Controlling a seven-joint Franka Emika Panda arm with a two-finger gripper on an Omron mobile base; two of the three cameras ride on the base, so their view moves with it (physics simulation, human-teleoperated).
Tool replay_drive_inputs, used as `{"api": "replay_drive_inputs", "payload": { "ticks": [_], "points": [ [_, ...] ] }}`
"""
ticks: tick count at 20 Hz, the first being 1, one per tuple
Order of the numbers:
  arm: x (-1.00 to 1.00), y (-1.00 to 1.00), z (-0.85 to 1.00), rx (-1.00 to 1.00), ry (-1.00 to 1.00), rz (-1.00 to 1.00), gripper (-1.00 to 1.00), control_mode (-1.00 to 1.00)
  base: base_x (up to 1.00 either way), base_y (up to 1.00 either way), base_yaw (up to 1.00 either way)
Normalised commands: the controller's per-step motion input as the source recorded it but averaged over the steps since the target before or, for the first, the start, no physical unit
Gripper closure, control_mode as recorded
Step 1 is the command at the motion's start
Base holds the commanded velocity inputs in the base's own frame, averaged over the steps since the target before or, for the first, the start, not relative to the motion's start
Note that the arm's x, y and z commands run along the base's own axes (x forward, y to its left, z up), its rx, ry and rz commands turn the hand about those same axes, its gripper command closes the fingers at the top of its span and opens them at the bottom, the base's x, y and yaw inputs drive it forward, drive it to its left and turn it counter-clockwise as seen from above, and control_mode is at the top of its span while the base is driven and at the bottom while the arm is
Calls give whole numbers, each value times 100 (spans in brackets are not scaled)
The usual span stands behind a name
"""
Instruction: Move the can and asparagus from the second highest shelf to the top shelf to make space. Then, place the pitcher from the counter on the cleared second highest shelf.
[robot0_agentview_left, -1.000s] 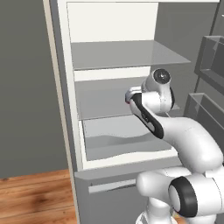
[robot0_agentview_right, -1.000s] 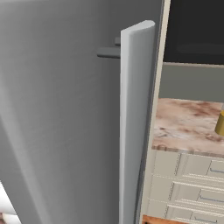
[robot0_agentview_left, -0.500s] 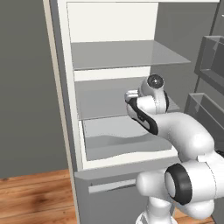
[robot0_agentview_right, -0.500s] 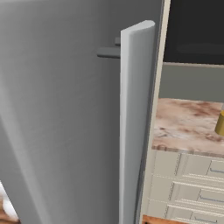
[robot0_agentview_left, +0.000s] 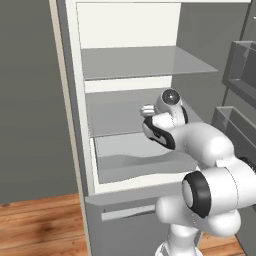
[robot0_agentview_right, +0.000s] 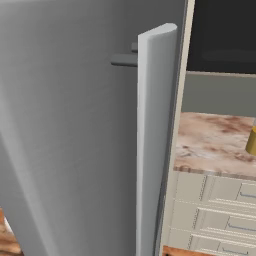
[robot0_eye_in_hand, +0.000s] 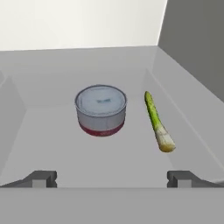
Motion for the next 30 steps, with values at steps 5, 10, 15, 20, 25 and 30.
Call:
{"api": "replay_drive_inputs", "payload": {
  "ticks": [5, 10, 15, 20, 25, 30],
  "points": [
    [27, 0, -4, 0, 2, -1, -100, -100, 0, 0, 0],
    [15, 0, -2, -1, 5, 0, -100, -100, 0, 0, 0],
    [21, 0, -6, -1, 2, 0, -100, -100, 0, 0, 0],
    [24, 0, -10, 0, 0, 0, -100, -100, 0, 0, 0],
    [29, 0, -18, 0, 0, 0, -100, -100, 0, 0, 0],
    [31, 0, -19, 0, 0, 0, -100, -100, 0, 0, 0]
  ]
}}
